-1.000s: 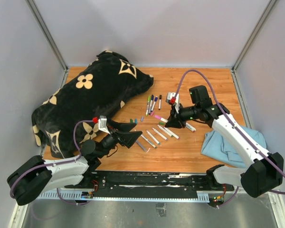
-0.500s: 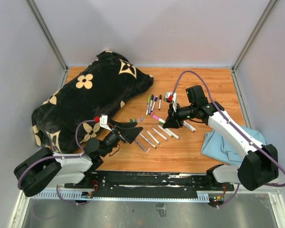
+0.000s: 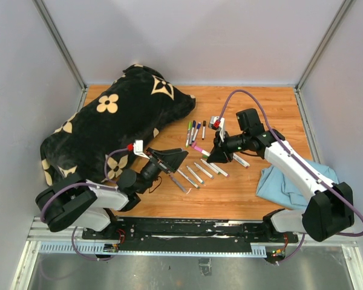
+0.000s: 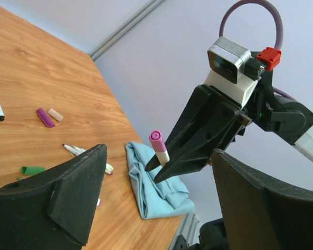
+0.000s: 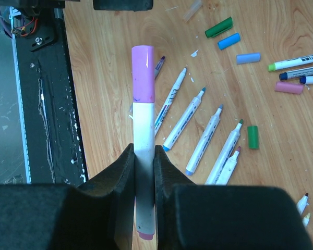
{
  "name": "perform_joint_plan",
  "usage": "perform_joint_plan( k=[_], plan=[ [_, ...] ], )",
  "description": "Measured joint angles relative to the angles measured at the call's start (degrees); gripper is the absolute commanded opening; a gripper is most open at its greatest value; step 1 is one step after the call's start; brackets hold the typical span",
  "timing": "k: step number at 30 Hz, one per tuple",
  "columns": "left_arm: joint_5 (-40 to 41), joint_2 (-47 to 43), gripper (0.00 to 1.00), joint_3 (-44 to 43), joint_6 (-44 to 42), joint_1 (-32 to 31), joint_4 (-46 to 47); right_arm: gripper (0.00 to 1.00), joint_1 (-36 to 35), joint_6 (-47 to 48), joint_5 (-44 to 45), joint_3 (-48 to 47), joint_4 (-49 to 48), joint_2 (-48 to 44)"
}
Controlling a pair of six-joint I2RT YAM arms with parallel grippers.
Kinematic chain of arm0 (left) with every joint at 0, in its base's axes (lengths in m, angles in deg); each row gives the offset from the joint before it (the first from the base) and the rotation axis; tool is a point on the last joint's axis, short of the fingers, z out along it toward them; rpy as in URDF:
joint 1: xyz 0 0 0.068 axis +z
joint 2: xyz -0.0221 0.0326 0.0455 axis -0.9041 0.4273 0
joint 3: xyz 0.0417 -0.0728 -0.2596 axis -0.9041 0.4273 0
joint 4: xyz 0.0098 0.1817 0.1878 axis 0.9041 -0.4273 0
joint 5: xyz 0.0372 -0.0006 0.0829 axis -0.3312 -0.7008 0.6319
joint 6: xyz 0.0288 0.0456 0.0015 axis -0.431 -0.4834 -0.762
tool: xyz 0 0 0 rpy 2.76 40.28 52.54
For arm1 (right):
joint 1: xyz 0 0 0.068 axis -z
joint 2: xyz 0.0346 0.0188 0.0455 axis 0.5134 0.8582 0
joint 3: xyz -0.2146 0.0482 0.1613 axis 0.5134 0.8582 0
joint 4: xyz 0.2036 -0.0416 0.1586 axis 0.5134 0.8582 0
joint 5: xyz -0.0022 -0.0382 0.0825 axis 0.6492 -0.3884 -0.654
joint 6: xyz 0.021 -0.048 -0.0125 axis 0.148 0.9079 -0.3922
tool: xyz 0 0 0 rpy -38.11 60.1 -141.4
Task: Open the pen caps
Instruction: Open the pen cap from the pen.
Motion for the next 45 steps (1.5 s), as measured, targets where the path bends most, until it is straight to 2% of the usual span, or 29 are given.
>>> perform_joint_plan(
  k=[12,17,21,26,30,39,45],
  plan=[
    [6.14,13.88,0.59,-9.18,3.48,-3.43,0.98,0.01,-0.02,-0.39,-0.11,0.37,-0.68,0.00],
    [6.43,17.70,0.46,-11.72,5.35,-4.68,1.36,0.01,-0.09,-0.39,0.52,0.63,-0.87,0.07],
    [6.51,18.64,0.44,-12.79,6.08,-5.09,1.33,0.01,-0.44,-0.37,1.27,0.63,-0.98,0.26],
    [7.04,18.73,0.28,-12.87,6.60,-5.18,1.44,0.01,-0.59,-0.37,2.19,0.63,-1.09,0.42],
    [7.04,18.73,0.01,-13.22,7.23,-5.40,1.68,0.01,-0.87,-0.26,3.06,0.68,-1.20,0.72],
    [7.32,18.01,0.00,-12.33,7.93,-5.09,1.57,0.01,-1.22,0.20,3.10,1.31,-2.23,0.90],
    [2.93,11.93,0.00,-10.60,8.02,-0.83,-0.70,0.01,-2.49,0.35,1.68,1.46,-8.46,1.05]
  ],
)
